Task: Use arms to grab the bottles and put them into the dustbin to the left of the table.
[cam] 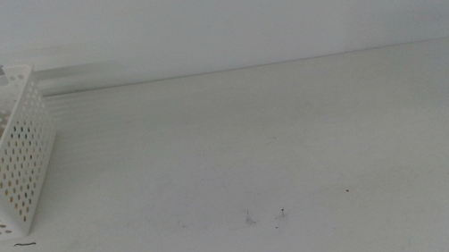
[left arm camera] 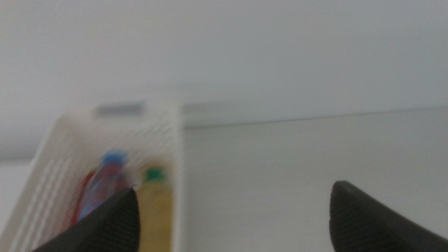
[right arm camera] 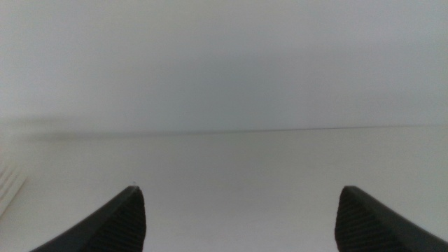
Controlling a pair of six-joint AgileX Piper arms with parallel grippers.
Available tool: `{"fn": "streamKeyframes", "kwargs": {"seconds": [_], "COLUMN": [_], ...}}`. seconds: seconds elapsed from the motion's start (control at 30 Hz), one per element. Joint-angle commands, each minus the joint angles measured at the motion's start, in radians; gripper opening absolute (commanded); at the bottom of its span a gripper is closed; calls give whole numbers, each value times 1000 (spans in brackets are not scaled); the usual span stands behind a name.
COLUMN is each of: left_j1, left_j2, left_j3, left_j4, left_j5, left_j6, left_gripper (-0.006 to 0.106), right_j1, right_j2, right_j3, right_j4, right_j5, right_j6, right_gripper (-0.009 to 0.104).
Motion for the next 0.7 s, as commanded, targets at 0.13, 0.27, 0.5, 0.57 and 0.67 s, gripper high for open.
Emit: {"fn": "streamKeyframes", "kwargs": {"seconds": [0.13, 0.27, 0.5, 0.57, 0.67], "left_j1": [134, 136, 136, 136, 136], "left_j2": [-261, -379, -535, -574, -645], "left_j3": [355, 492, 695, 754, 822], "left_j4": [-51, -46, 23, 23, 23], "left_j5": [-183, -239, -422, -470, -488], "left_j6": [0, 0, 0, 0, 0], "left_gripper": [91, 91, 91, 91, 91], "right_j1": [-126, -129, -131, -147, -188], "right_j2": [-309, -496, -758, -804, -880], "right_j3": [473, 700, 925, 955, 986], "right_j4": [129, 144, -25, -68, -101], "right_j5": [-312, -368, -371, -373, -373], "right_j6": [1, 1, 1, 1, 1], "right_gripper": [93, 93, 93, 93, 93]}}
